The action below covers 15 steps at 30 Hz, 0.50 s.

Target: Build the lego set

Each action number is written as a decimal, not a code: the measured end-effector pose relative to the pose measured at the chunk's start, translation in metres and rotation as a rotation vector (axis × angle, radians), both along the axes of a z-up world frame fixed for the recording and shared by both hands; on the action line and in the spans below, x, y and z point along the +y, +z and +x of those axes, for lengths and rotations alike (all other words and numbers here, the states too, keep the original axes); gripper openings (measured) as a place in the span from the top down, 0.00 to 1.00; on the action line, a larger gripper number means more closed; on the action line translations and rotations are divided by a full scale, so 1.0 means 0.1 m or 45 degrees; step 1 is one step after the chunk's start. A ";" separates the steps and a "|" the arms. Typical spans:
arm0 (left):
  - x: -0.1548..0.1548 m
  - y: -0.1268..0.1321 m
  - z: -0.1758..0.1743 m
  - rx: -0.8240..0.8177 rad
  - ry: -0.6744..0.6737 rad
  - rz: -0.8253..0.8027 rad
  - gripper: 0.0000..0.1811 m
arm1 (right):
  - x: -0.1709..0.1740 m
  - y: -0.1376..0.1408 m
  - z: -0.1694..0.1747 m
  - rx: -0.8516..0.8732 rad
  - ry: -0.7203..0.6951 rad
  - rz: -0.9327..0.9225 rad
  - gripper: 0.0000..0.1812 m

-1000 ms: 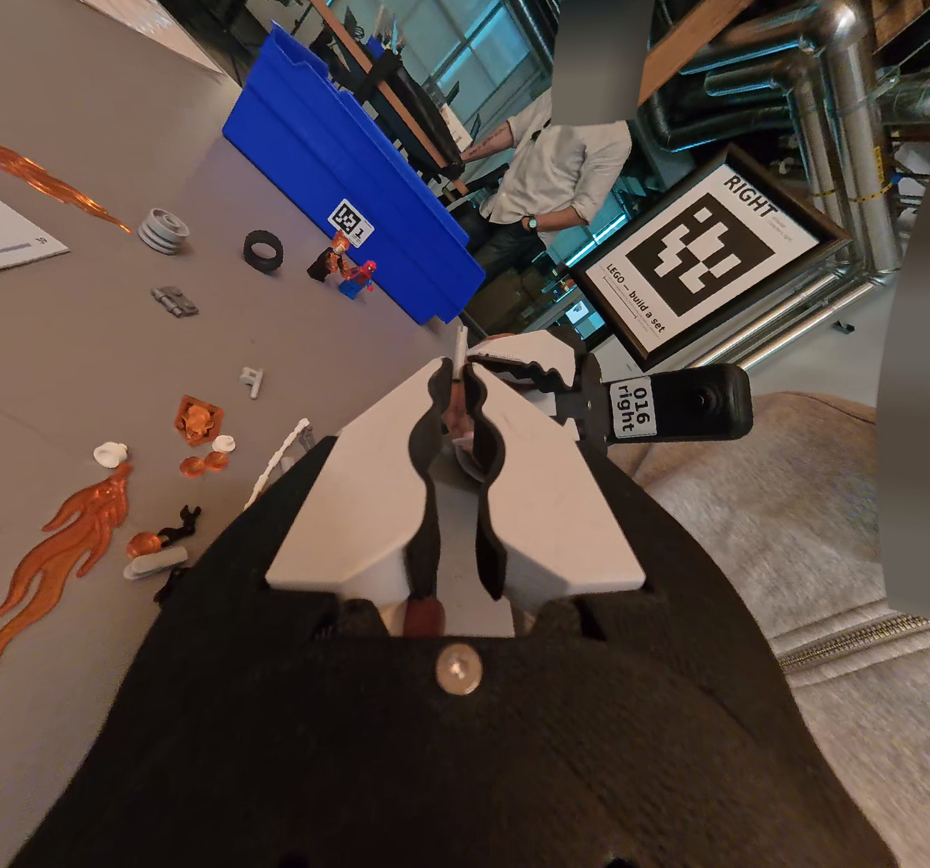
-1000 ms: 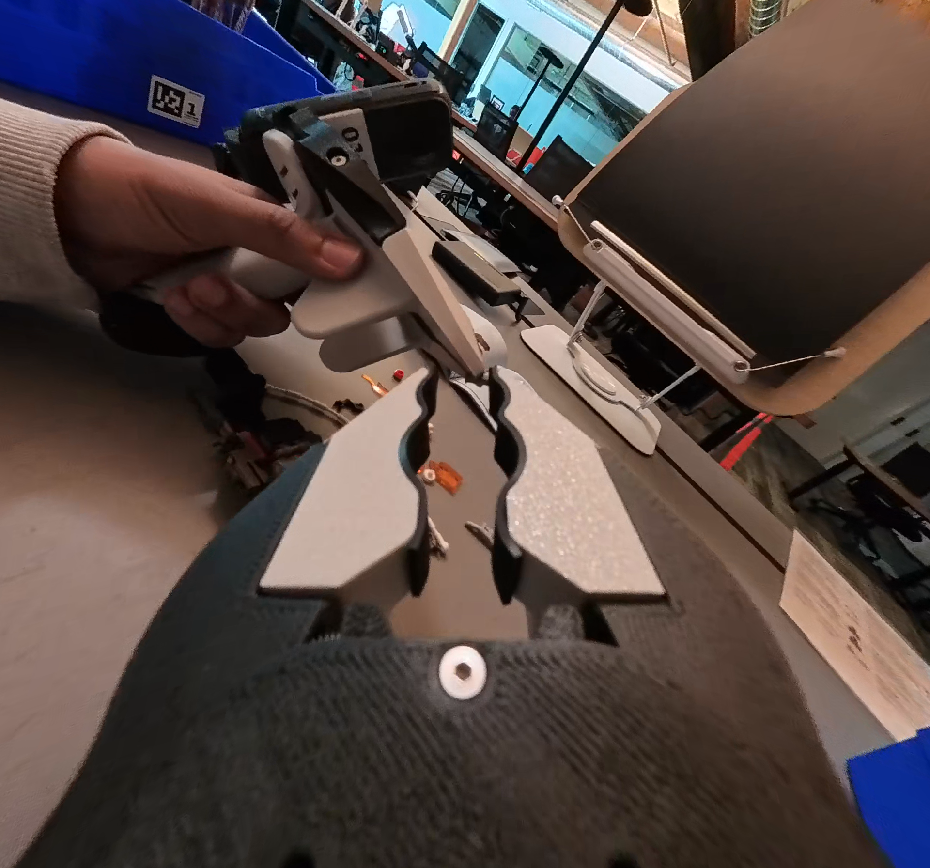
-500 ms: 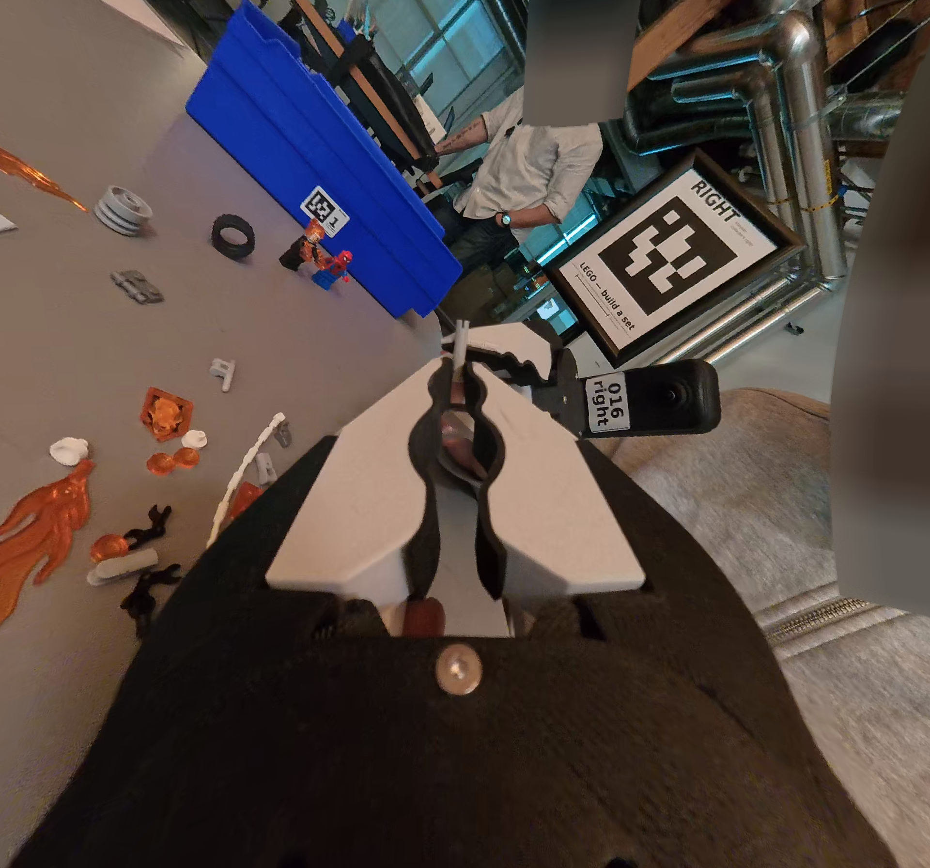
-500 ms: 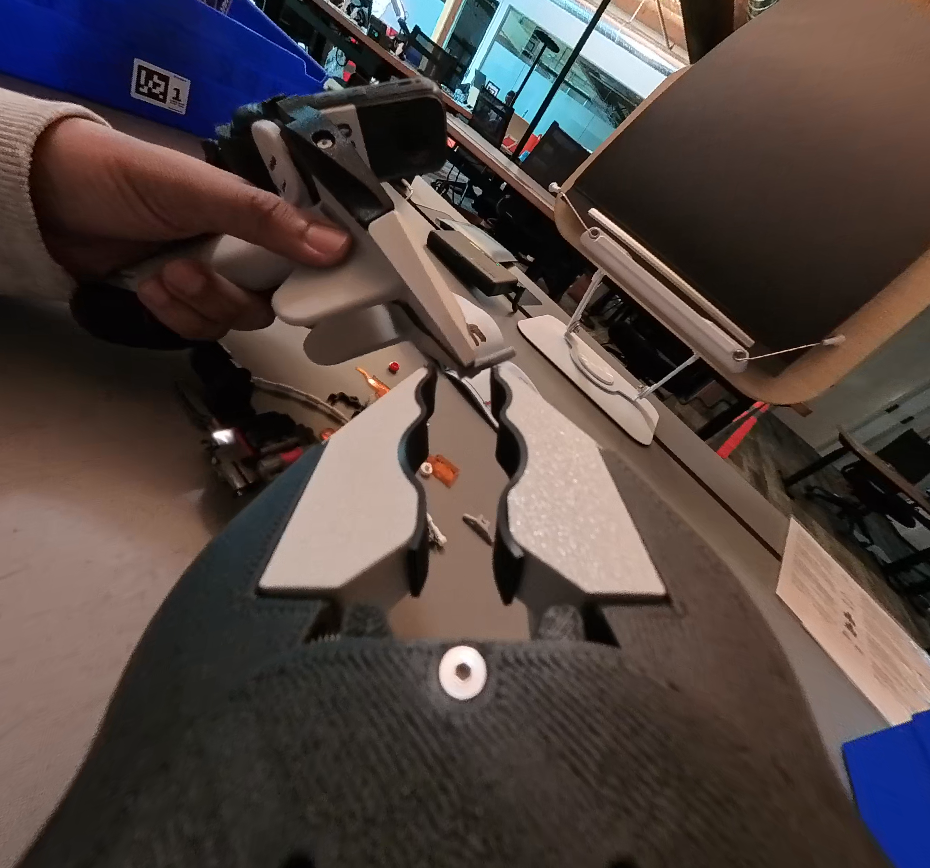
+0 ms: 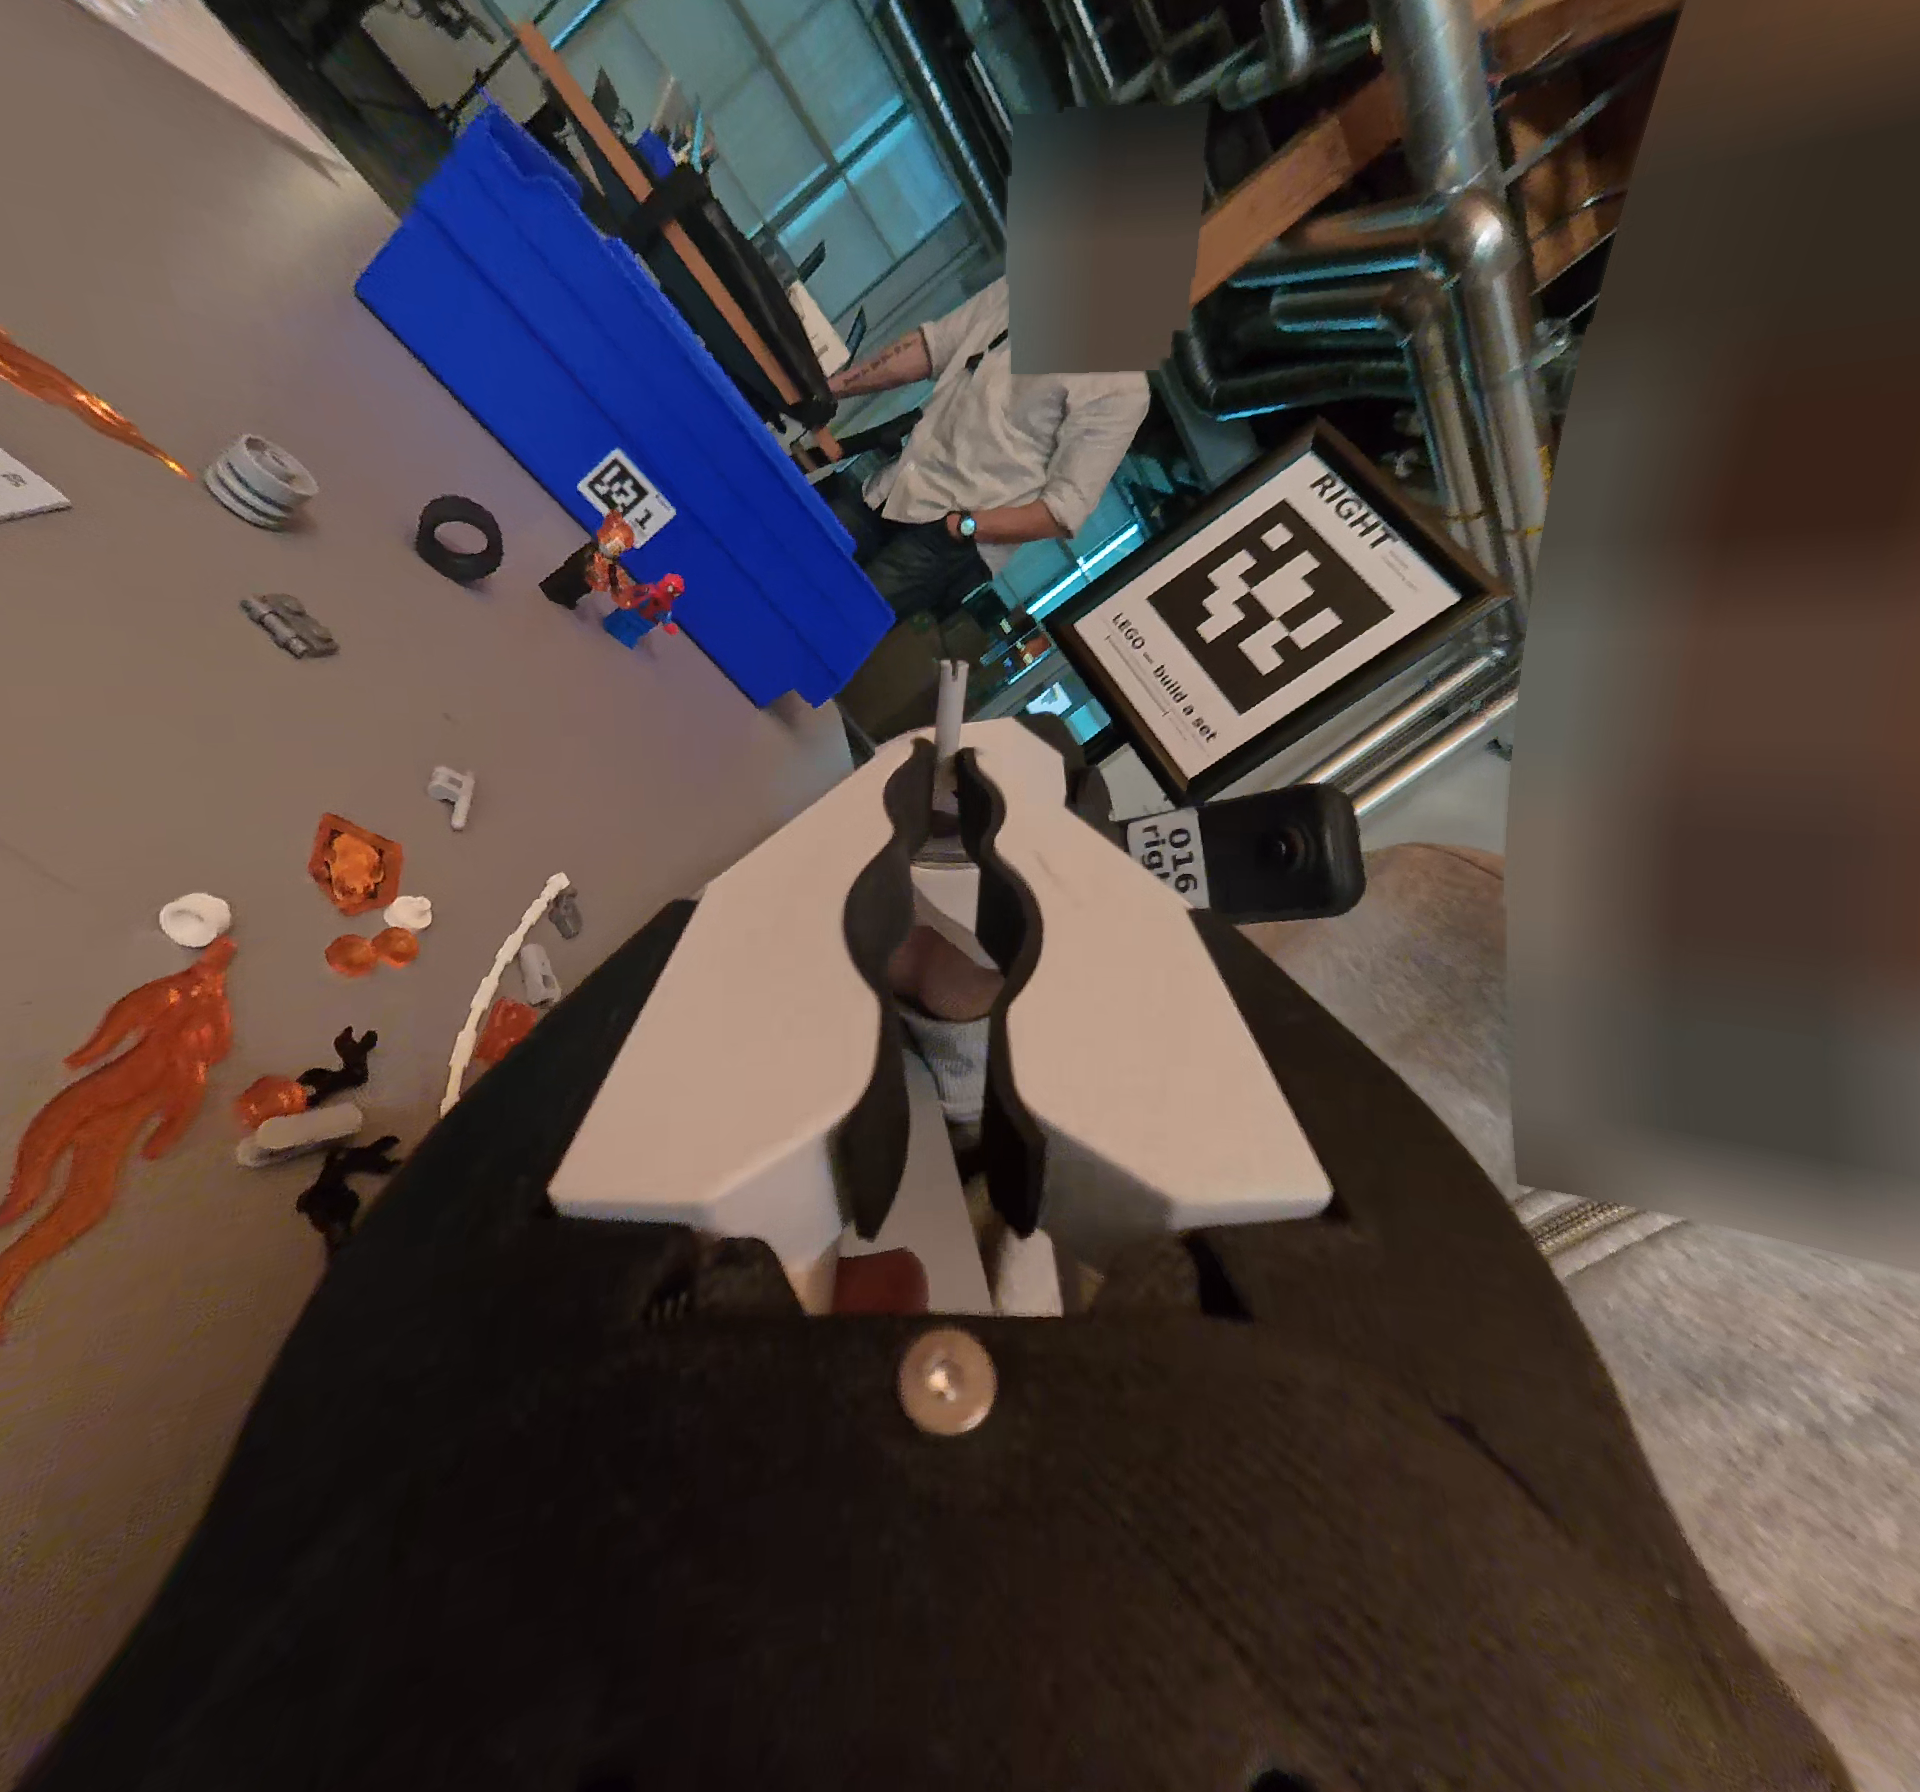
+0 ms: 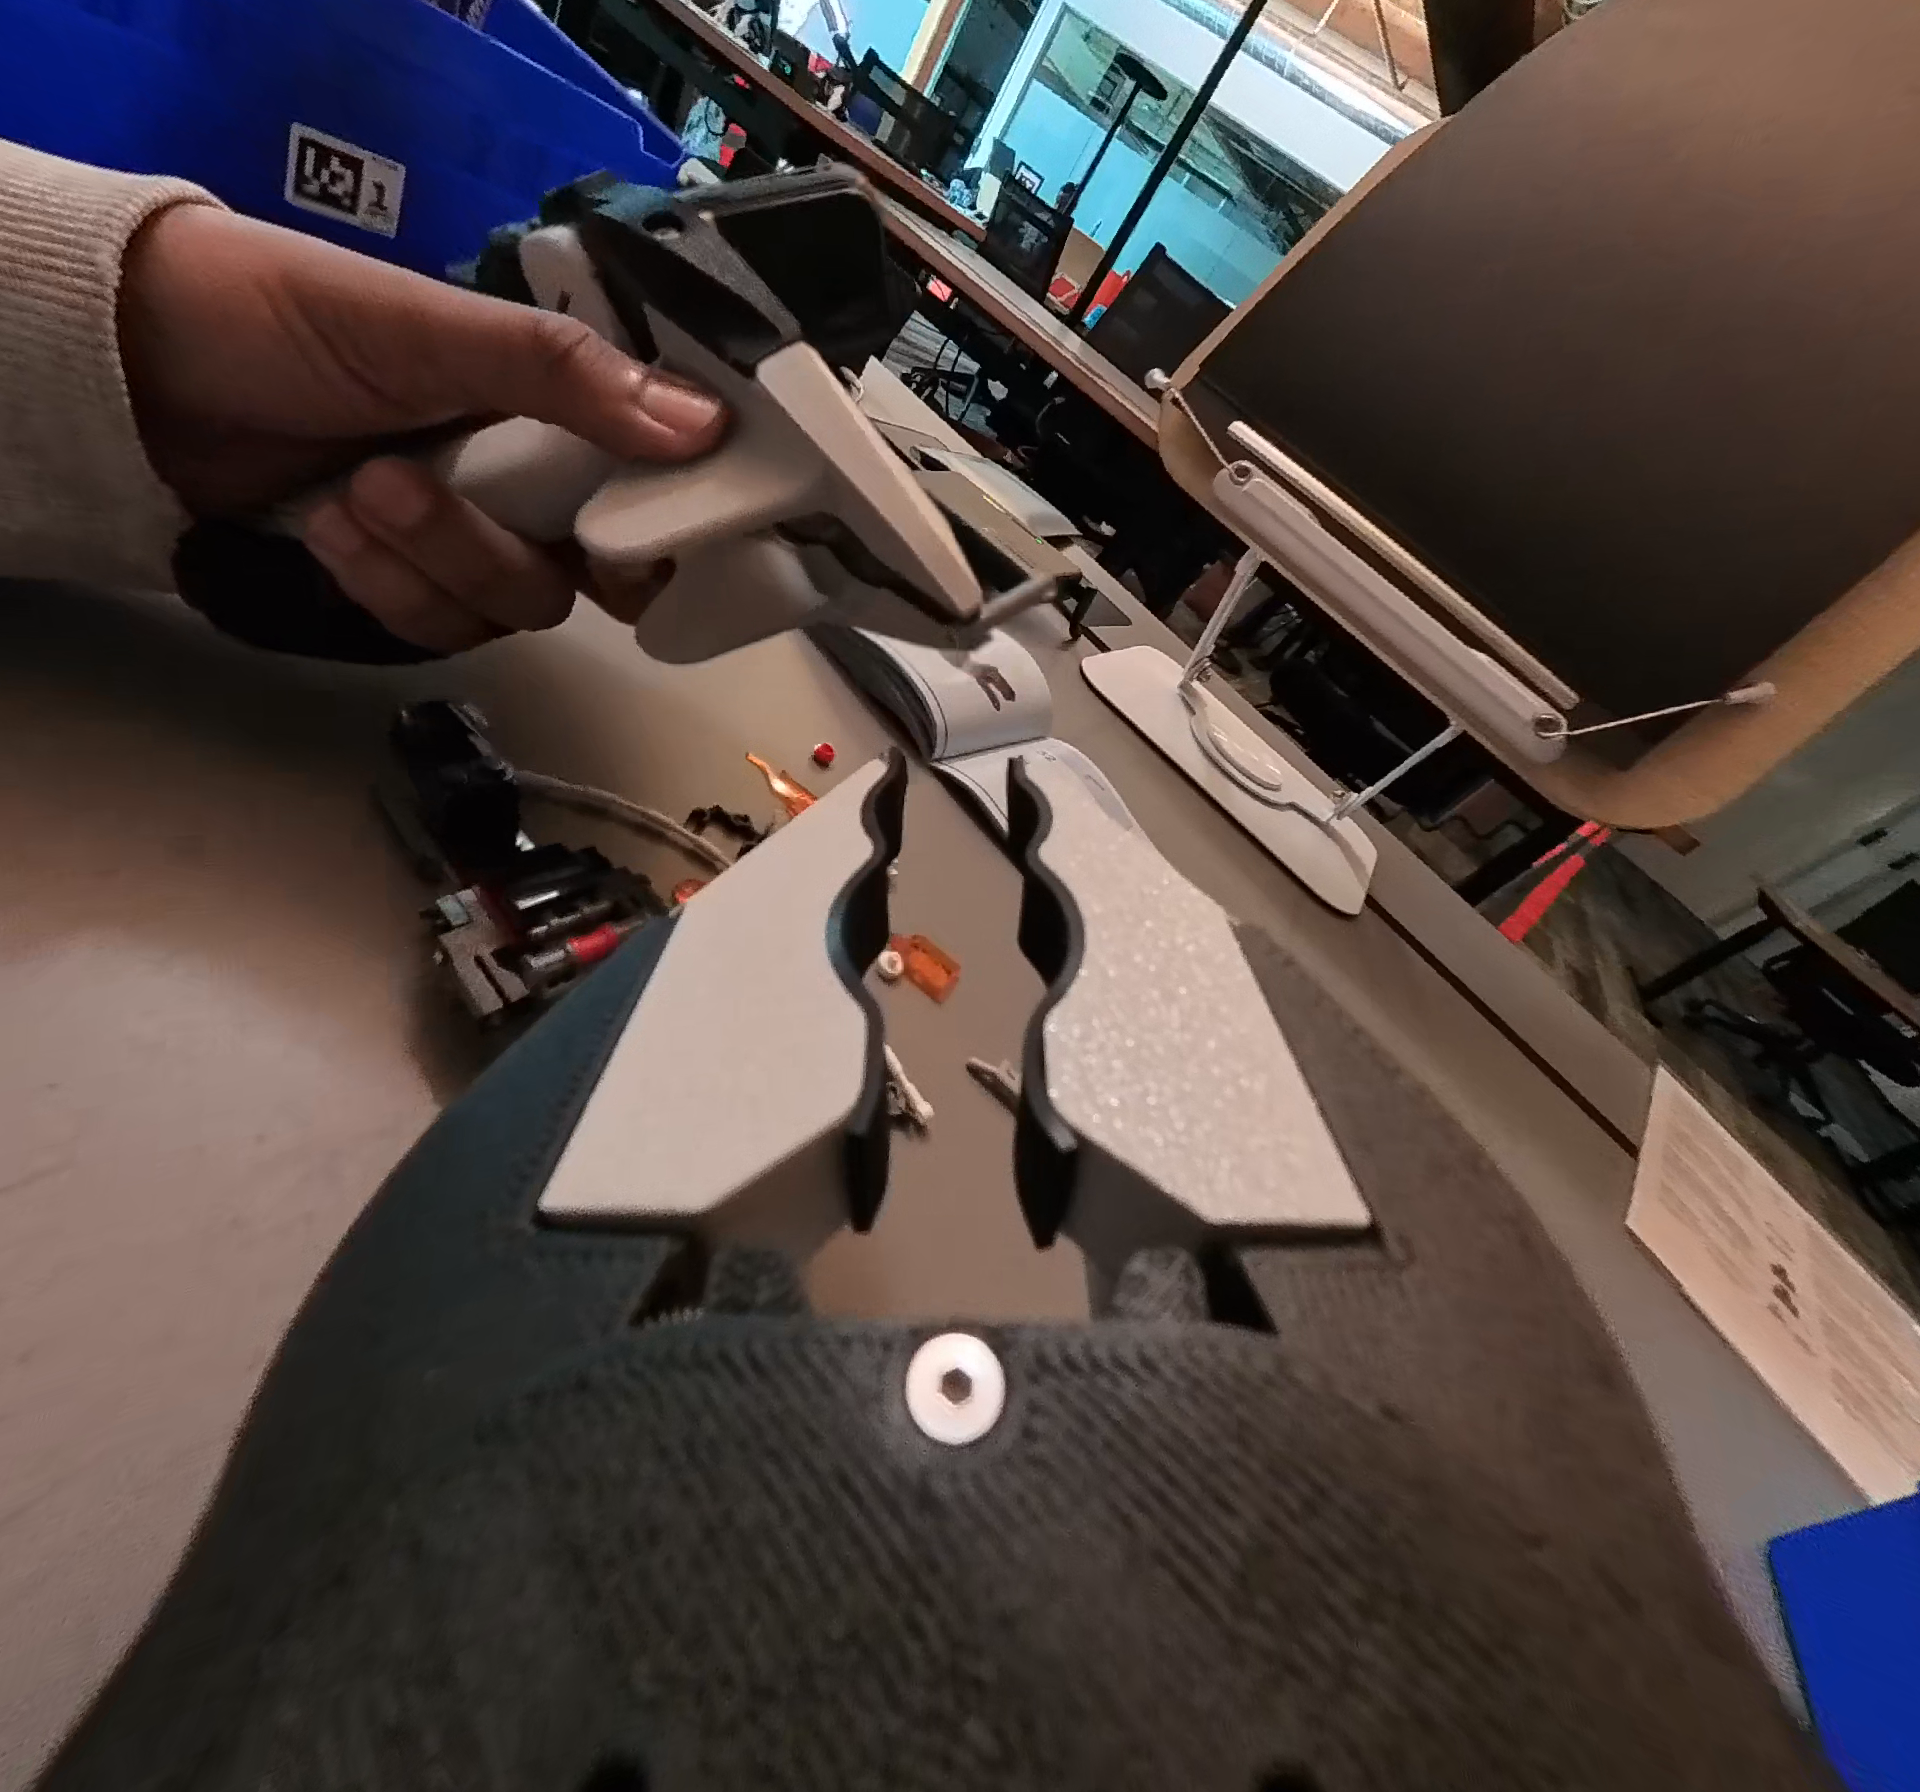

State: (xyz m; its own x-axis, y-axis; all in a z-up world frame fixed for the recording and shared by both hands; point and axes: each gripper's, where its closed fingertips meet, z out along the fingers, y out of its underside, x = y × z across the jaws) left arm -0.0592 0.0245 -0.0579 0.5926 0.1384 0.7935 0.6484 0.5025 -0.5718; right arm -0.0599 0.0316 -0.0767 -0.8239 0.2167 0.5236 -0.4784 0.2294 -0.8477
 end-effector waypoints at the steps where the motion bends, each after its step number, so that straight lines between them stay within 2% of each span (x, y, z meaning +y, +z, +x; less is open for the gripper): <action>1: -0.02 0.02 0.00 0.003 0.002 0.024 0.99 | 0.01 0.01 -0.02 -0.013 -0.006 -0.010 0.91; 10: -0.02 0.02 0.02 0.009 -0.006 0.027 0.99 | 0.24 0.18 -0.31 -0.383 -0.018 -0.234 0.90; 15: 0.02 0.01 0.03 0.009 -0.025 0.019 0.99 | 0.21 0.18 -0.23 -0.438 0.063 -0.229 0.88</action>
State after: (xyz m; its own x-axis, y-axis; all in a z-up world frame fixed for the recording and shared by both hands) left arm -0.0564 0.0264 -0.0565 0.6005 0.1149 0.7913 0.6545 0.4980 -0.5689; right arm -0.0824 0.0529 -0.0592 -0.9565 0.2353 0.1726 -0.1663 0.0464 -0.9850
